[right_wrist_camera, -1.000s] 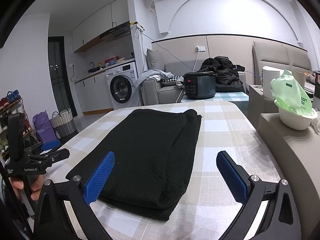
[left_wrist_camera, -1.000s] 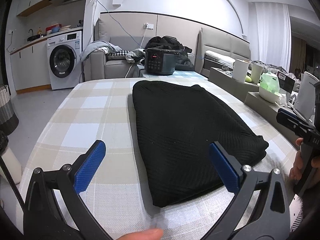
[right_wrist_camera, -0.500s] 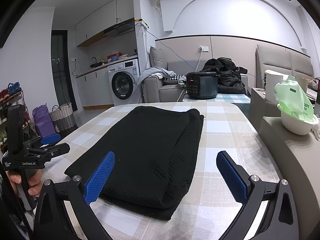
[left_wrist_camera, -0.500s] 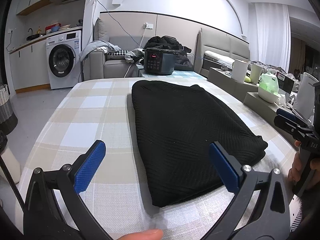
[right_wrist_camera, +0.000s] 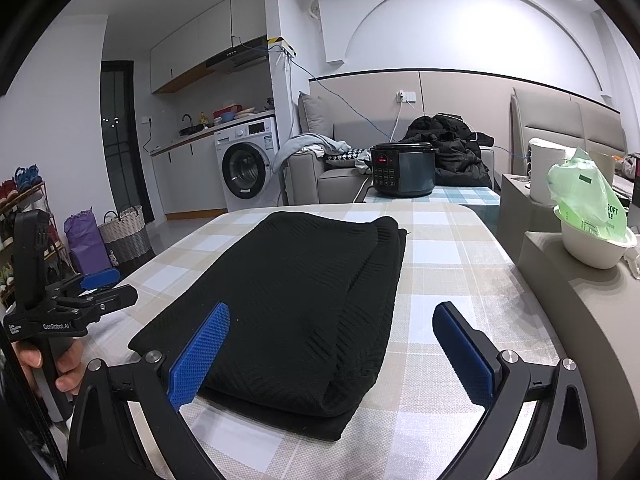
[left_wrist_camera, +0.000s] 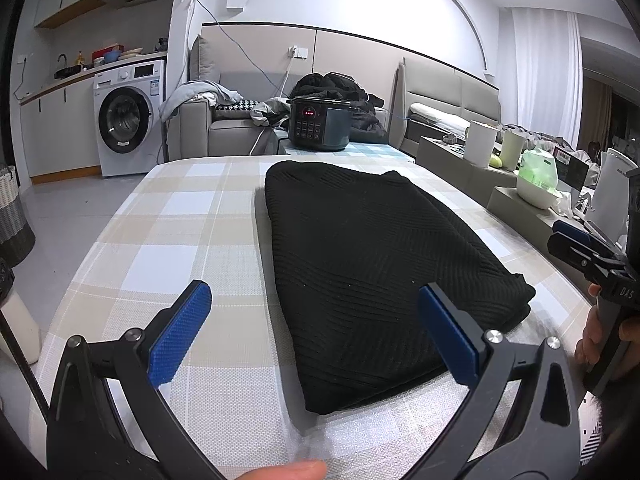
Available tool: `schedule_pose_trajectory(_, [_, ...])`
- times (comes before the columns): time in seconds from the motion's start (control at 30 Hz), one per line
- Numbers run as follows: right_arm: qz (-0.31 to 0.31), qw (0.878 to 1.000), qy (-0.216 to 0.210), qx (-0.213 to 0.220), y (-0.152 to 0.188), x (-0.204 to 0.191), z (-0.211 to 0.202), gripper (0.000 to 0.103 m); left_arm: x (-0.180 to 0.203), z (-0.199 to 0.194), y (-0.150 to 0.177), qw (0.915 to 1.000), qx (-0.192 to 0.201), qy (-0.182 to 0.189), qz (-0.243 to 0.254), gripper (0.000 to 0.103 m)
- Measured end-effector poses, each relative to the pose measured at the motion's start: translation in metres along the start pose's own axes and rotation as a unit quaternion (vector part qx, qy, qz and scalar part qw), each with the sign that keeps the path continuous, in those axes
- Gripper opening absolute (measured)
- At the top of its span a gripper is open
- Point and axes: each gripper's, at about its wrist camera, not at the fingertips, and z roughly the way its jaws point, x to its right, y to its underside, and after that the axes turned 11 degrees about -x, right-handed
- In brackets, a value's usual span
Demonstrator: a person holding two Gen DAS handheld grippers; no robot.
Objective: Fold small clothes
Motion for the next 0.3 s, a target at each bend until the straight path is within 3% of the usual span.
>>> schedule_pose_trajectory(0.3, [-0.002, 1.000, -0.002, -0.001, -0.0009, 0.0019, 0.0012, 0.103, 0.0001, -0.0009, 0.0003, 1.0000, 0.000, 0.000, -0.001, 0.102])
